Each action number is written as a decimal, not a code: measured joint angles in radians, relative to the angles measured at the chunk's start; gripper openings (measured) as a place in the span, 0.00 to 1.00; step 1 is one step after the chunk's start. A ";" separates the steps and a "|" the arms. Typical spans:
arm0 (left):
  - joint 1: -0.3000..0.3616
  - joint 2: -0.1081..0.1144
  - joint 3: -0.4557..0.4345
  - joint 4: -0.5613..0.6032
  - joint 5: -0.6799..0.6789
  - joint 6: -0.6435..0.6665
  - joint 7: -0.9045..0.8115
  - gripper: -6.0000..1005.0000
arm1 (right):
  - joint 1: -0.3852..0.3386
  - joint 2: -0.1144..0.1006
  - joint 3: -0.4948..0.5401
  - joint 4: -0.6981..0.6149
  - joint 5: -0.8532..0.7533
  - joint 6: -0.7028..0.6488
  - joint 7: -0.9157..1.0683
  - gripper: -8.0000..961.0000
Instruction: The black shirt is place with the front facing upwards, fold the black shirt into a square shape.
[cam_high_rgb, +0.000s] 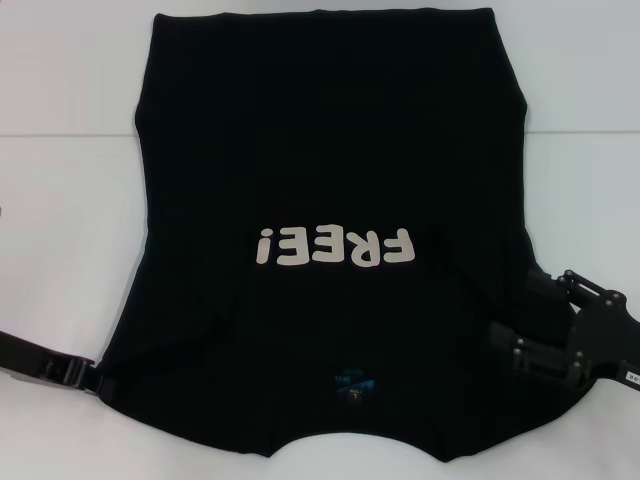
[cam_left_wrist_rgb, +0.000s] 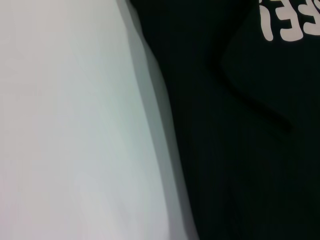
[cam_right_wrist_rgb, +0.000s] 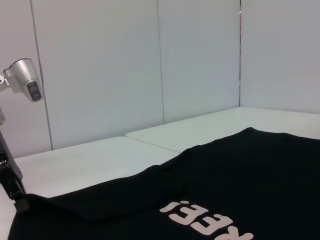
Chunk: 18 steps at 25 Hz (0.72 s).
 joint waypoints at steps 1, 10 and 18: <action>0.000 0.000 0.000 0.000 -0.001 0.000 0.001 0.20 | 0.001 0.000 0.000 0.000 -0.001 0.000 0.000 0.96; -0.005 0.000 -0.008 0.001 -0.013 0.002 0.012 0.02 | 0.004 0.001 0.000 0.001 0.002 0.002 0.002 0.95; -0.008 0.008 -0.059 0.008 -0.041 0.030 0.035 0.03 | 0.019 -0.003 0.033 -0.007 0.001 0.025 0.074 0.95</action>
